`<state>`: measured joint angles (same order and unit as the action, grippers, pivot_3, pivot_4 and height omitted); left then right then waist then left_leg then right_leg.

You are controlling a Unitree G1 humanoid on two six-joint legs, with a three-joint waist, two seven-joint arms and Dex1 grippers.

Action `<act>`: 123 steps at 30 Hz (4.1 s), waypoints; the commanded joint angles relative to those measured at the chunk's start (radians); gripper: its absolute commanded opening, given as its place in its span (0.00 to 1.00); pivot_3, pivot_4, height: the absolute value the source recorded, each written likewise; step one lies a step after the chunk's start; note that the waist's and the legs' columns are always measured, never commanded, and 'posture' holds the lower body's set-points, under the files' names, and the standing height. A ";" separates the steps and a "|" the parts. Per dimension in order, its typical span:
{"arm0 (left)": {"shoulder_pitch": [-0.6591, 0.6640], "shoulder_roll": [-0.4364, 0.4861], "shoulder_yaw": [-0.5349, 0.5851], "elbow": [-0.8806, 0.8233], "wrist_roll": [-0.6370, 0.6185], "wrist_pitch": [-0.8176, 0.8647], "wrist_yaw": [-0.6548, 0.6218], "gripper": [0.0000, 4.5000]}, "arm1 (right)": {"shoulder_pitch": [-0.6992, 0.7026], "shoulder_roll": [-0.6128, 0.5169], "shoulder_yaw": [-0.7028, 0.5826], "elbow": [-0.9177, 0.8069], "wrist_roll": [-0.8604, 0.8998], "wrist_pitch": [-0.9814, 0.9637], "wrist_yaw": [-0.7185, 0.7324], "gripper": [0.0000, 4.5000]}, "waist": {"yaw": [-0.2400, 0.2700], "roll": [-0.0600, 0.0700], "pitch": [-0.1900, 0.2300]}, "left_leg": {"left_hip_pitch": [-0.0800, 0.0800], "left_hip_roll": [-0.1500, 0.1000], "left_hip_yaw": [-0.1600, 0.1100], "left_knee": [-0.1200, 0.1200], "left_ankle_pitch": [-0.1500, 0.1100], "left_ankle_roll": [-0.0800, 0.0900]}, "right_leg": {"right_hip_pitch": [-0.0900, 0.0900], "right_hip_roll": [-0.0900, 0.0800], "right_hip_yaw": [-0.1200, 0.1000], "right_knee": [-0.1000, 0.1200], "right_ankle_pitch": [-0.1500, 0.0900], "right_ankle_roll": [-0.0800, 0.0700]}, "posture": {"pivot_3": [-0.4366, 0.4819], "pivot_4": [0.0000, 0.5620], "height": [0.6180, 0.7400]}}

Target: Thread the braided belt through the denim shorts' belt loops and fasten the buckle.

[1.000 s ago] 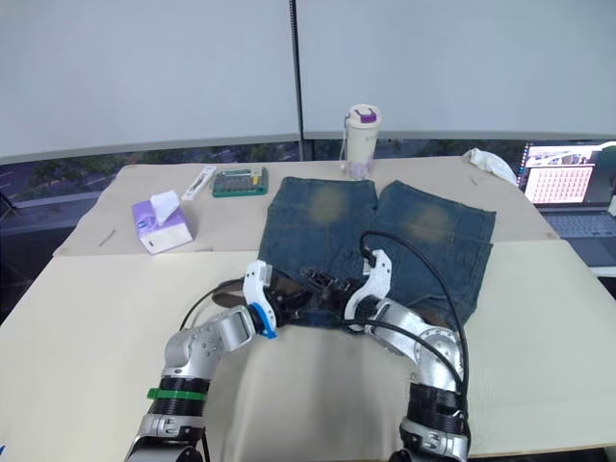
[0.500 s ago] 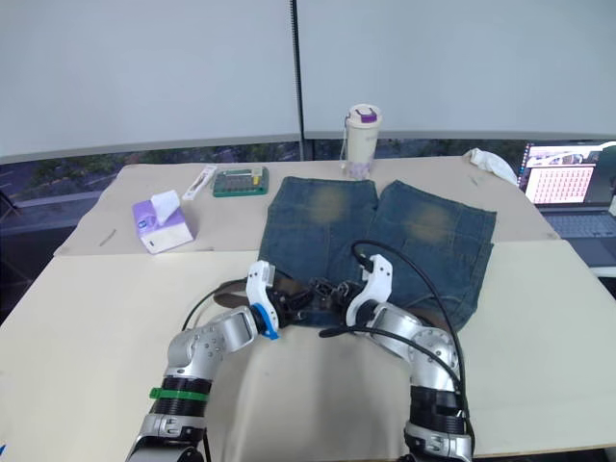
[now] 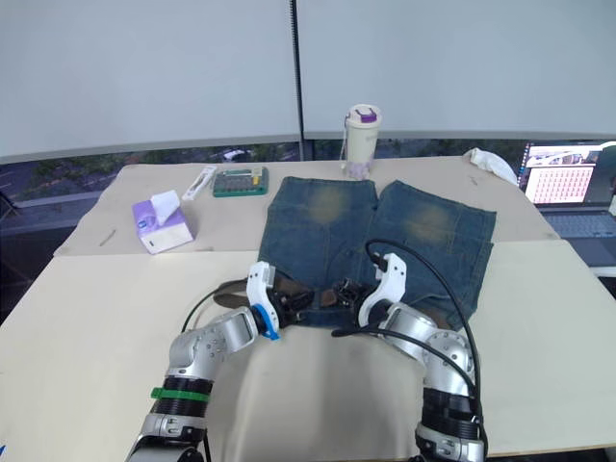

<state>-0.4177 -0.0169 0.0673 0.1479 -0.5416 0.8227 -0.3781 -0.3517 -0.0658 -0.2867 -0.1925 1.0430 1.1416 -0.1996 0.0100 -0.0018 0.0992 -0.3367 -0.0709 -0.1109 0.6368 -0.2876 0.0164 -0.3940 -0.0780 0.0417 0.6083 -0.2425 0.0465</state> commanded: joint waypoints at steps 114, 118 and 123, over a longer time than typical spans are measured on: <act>-0.078 0.117 -0.229 0.205 0.534 -1.002 -0.055 0.00 | 0.035 -0.678 0.588 -0.260 -0.664 -0.301 0.439 0.63 | 0.010 -0.002 0.019 | -0.001 0.005 0.002 -0.004 0.007 -0.003 | 0.005 0.001 -0.003 -0.012 0.003 -0.003 | 0.48 0.27 1.00; -0.073 0.121 -0.232 0.204 0.540 -1.003 -0.059 0.00 | 0.059 -0.642 0.542 -0.273 -0.680 -0.252 0.422 0.30 | 0.010 -0.001 0.018 | -0.001 0.005 0.002 -0.004 0.007 -0.002 | 0.005 0.001 -0.003 -0.012 0.003 -0.003 | 0.48 0.27 1.00; -0.062 0.132 -0.250 0.193 0.548 -0.992 -0.084 0.00 | 0.075 -0.555 0.434 -0.304 -0.661 -0.218 0.402 0.01 | 0.010 -0.001 0.017 | 0.000 0.005 0.002 -0.004 0.007 -0.002 | 0.005 0.002 -0.003 -0.011 0.003 -0.003 | 0.48 0.27 1.00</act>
<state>-0.4832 0.1125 -0.1746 0.3810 0.0028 -0.1575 -0.4493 -0.2766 -0.6357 0.2022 -0.4555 0.3782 0.9182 0.2211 0.0200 -0.0026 0.1163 -0.3371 -0.0664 -0.1087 0.6331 -0.2808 0.0144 -0.3889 -0.0764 0.0389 0.5970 -0.2392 0.0438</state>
